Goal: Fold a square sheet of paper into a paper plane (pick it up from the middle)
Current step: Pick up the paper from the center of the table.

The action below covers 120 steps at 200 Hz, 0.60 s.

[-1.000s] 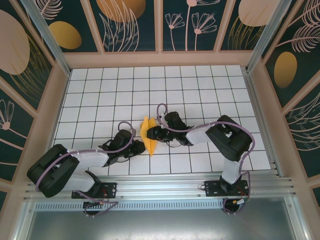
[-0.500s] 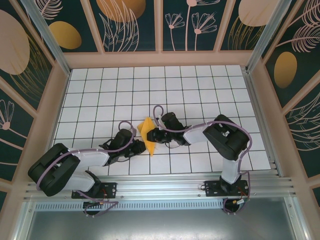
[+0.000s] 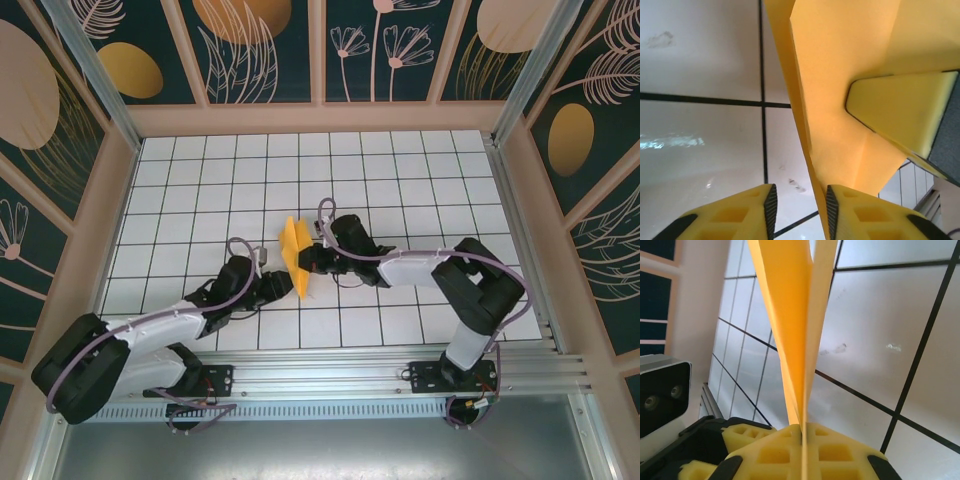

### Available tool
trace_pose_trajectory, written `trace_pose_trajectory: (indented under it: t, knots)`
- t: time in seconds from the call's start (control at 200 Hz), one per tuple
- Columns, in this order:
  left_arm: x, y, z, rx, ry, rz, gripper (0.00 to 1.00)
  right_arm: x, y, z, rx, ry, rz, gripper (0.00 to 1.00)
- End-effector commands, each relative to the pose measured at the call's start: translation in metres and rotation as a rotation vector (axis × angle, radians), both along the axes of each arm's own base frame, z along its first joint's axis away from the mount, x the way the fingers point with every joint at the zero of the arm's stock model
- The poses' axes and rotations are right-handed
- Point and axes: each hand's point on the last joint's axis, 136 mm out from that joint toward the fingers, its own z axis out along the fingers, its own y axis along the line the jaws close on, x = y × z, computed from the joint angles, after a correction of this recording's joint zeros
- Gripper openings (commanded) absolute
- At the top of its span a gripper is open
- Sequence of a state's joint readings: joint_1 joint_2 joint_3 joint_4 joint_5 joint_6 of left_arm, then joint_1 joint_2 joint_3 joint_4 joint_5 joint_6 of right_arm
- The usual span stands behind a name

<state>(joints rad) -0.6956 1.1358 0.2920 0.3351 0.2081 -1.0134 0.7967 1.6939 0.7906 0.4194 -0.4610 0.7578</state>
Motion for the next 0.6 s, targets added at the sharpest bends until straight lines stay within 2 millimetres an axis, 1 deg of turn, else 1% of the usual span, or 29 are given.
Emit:
trace_pose_trajectory:
  t: [0.0,0.02,0.17,0.29,0.365,0.43,0.595]
  knots:
    - [-0.002,-0.005,0.027,-0.109,-0.050,-0.012,0.49,0.008,-0.011,0.032,0.054,-0.068,-0.052,0.04]
    - [-0.002,-0.007,0.034,-0.134,-0.064,-0.016,0.52,0.009,-0.012,0.036,0.065,-0.073,-0.058,0.04]
    - [-0.009,-0.022,0.086,-0.307,-0.157,-0.093,0.71,0.010,-0.023,0.074,0.159,-0.118,-0.073,0.03]
    - [-0.011,-0.027,0.112,-0.397,-0.205,-0.142,0.82,0.007,-0.032,0.105,0.231,-0.158,-0.075,0.03]
    - [-0.013,-0.035,0.130,-0.464,-0.238,-0.202,0.84,0.006,-0.037,0.123,0.275,-0.179,-0.065,0.03]
    - [-0.013,-0.044,0.139,-0.489,-0.255,-0.250,0.85,0.004,-0.039,0.137,0.314,-0.194,-0.049,0.03]
    - [-0.007,-0.060,0.161,-0.534,-0.304,-0.330,0.83,0.004,-0.041,0.154,0.354,-0.216,-0.022,0.03]
